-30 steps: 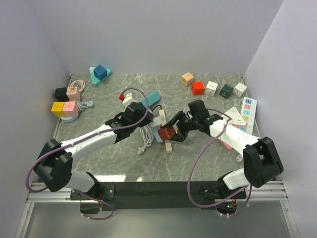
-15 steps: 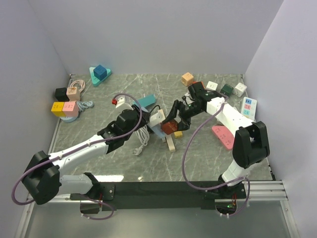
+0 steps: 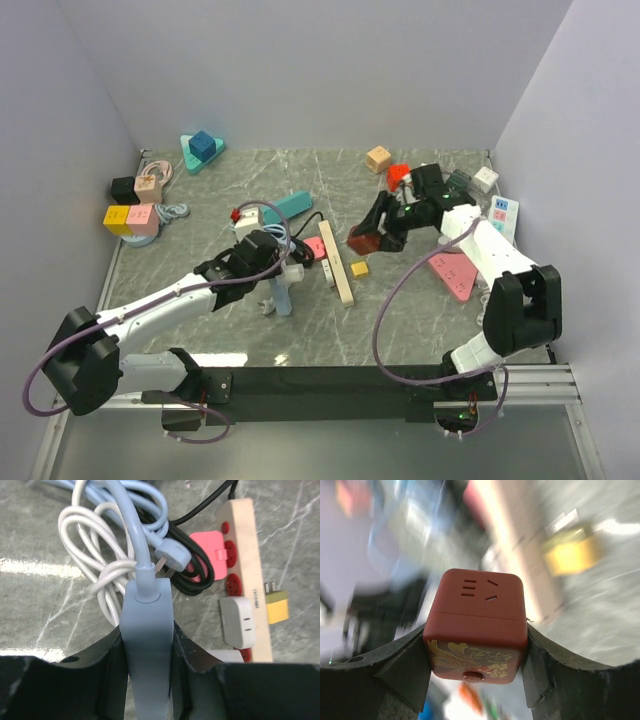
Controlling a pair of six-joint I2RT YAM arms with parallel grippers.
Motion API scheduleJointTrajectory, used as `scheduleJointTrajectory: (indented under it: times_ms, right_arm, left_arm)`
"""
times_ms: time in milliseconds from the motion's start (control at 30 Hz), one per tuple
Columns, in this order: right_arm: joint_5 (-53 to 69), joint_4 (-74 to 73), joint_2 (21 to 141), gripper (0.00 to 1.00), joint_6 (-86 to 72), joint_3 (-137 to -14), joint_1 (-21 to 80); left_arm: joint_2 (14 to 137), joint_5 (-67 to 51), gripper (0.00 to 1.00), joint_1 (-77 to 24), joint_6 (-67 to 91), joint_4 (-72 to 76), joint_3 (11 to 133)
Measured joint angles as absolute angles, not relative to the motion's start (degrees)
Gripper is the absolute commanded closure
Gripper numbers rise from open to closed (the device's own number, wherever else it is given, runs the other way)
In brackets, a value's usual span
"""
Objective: Pull the plug off the socket
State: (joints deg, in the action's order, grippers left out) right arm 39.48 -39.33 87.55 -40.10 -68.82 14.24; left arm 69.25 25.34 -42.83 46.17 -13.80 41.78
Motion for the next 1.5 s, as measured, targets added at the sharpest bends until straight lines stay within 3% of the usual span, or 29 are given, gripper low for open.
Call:
scheduleJointTrajectory:
  times_ms: [167, 333, 367, 467, 567, 600, 667, 700, 1000, 1233, 1367, 1500]
  right_arm:
    - [25.28, -38.72, 89.76, 1.0, -41.63, -71.2, 6.15]
    - [12.4, -38.28, 100.25, 0.98, -44.12, -78.19, 0.91]
    - [10.61, -38.19, 102.21, 0.83, -44.56, -79.66, 0.6]
    - [5.1, -37.78, 108.79, 0.61, -46.57, -84.03, 0.05]
    - [2.07, -38.04, 113.54, 0.52, -48.23, -88.03, -0.56]
    - [1.45, -37.58, 114.72, 0.38, -48.66, -88.99, -0.82]
    - [0.36, -35.94, 115.72, 0.22, -49.47, -89.36, -1.43]
    - [0.03, -35.55, 115.77, 0.09, -50.0, -89.36, -1.8]
    - [4.23, -32.99, 111.63, 0.06, -49.23, -91.29, -4.05]
    - [13.69, -30.94, 89.34, 0.04, -43.35, -73.93, -2.33]
    - [22.06, -28.56, 77.65, 0.03, -38.11, -62.39, 4.27]
    - [30.13, -25.74, 73.36, 0.02, -36.75, -53.93, 13.58]
  left_arm:
    - [68.05, 23.09, 0.99, -42.3, 46.17, -14.76, 43.9]
    - [67.83, 17.26, 0.99, -42.06, 46.65, -14.94, 44.34]
    - [67.83, 16.29, 0.99, -42.04, 46.89, -14.94, 44.34]
    - [67.75, 13.28, 0.99, -42.0, 47.94, -14.87, 44.31]
    - [67.7, 11.33, 0.99, -41.98, 49.21, -14.92, 44.27]
    - [67.7, 11.05, 0.99, -41.98, 49.41, -14.96, 44.25]
    - [67.7, 10.63, 1.0, -41.95, 49.93, -14.96, 44.25]
    - [67.7, 10.59, 0.99, -41.95, 50.26, -15.0, 44.25]
    - [70.61, 10.81, 0.99, -42.0, 50.46, -15.25, 44.27]
    - [73.91, 10.72, 0.99, -42.02, 50.35, -14.0, 44.62]
    - [75.37, 8.86, 0.99, -41.65, 49.87, -13.34, 45.89]
    - [75.48, 7.86, 0.99, -41.17, 49.15, -12.67, 46.02]
